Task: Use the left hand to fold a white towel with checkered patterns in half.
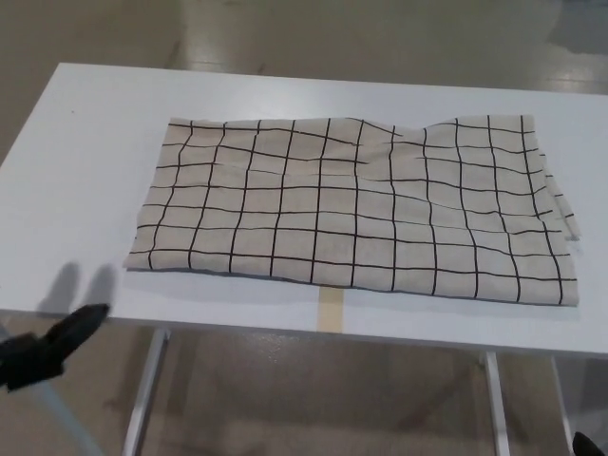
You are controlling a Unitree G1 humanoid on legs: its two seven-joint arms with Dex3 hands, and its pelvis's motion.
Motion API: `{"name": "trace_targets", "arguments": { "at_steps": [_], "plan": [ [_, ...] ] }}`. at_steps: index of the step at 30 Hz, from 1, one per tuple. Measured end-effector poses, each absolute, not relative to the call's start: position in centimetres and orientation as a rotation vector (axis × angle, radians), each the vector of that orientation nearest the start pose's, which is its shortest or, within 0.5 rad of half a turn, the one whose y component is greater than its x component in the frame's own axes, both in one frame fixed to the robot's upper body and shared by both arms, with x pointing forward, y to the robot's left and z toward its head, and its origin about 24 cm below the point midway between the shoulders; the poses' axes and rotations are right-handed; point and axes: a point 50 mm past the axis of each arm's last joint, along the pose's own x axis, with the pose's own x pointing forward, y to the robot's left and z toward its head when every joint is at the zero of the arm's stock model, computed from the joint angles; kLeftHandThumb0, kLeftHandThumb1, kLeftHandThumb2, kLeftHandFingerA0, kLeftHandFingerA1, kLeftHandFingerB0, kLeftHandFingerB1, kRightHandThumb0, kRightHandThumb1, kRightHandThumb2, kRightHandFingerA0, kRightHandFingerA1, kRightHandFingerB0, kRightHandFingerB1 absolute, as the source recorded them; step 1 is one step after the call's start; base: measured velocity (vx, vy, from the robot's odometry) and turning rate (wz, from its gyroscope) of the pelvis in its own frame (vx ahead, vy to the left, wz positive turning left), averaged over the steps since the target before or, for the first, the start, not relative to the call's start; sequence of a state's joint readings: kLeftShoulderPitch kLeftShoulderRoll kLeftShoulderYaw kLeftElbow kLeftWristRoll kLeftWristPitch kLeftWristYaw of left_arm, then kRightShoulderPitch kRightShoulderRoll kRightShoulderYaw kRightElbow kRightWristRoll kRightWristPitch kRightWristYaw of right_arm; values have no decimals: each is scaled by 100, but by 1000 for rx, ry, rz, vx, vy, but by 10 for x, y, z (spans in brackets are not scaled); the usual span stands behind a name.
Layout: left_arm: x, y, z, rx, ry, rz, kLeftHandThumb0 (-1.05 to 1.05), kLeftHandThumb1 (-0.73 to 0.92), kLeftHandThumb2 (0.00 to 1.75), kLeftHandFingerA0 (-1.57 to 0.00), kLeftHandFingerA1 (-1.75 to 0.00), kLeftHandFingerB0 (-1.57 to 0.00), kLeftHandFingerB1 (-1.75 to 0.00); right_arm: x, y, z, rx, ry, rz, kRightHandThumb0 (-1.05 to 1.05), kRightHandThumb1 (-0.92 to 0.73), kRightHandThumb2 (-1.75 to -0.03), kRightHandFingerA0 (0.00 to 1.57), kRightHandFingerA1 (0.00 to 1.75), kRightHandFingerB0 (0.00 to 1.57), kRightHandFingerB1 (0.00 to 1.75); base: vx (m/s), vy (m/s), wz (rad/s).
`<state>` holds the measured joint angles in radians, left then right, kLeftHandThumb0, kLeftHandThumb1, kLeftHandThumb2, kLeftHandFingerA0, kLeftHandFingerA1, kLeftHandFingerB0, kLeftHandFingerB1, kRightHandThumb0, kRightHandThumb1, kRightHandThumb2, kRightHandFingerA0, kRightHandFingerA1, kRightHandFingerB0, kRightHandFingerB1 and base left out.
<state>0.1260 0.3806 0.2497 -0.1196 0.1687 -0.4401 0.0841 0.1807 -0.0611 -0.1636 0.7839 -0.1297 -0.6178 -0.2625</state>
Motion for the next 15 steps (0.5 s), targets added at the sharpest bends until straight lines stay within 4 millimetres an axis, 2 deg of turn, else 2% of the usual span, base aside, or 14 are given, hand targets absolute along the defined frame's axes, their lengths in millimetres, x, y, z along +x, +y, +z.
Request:
{"name": "trace_targets", "arguments": {
  "at_steps": [1,2,3,4,5,8,9,10,11,15],
  "plan": [
    [219,250,119,628,-492,164,-50,32,64,0,-3,0,-1,140,-214,-94,-195,327,-381,-41,-80,-65,31,38,21,31,0,0,0],
    [226,245,125,664,-516,133,-49,46,54,0,-8,0,-10,140,-214,-93,-195,325,-381,-41,-80,-65,31,39,21,32,0,0,0],
    [230,243,127,679,-524,120,-49,46,54,0,-8,0,-10,140,-214,-93,-196,324,-382,-41,-80,-65,31,39,21,32,0,0,0],
    [235,240,129,698,-533,103,-57,37,74,0,-9,0,-14,140,-214,-93,-196,324,-382,-41,-80,-64,31,40,21,32,0,0,0],
    [235,240,129,698,-533,103,-58,37,74,0,-9,0,-15,140,-214,-93,-196,324,-382,-41,-80,-65,31,41,21,32,0,0,0],
    [260,231,132,784,-539,33,-61,38,76,0,-10,0,-17,140,-213,-93,-200,320,-379,-40,-80,-64,31,41,21,32,0,0,0],
    [260,231,132,784,-539,33,-61,38,76,0,-10,0,-17,140,-213,-93,-200,320,-379,-40,-80,-64,31,41,21,32,0,0,0],
    [270,228,132,813,-530,10,-61,38,77,0,-10,0,-18,140,-213,-93,-201,319,-378,-39,-80,-65,31,41,21,32,0,0,0],
    [281,224,130,851,-510,-21,-62,39,77,0,-9,0,-18,140,-213,-93,-201,318,-377,-39,-80,-65,31,41,21,33,0,0,0],
    [302,216,124,935,-459,-82,-62,39,77,0,-9,0,-18,139,-213,-93,-201,314,-378,-39,-80,-64,30,42,21,33,0,0,0]
  ]
}}
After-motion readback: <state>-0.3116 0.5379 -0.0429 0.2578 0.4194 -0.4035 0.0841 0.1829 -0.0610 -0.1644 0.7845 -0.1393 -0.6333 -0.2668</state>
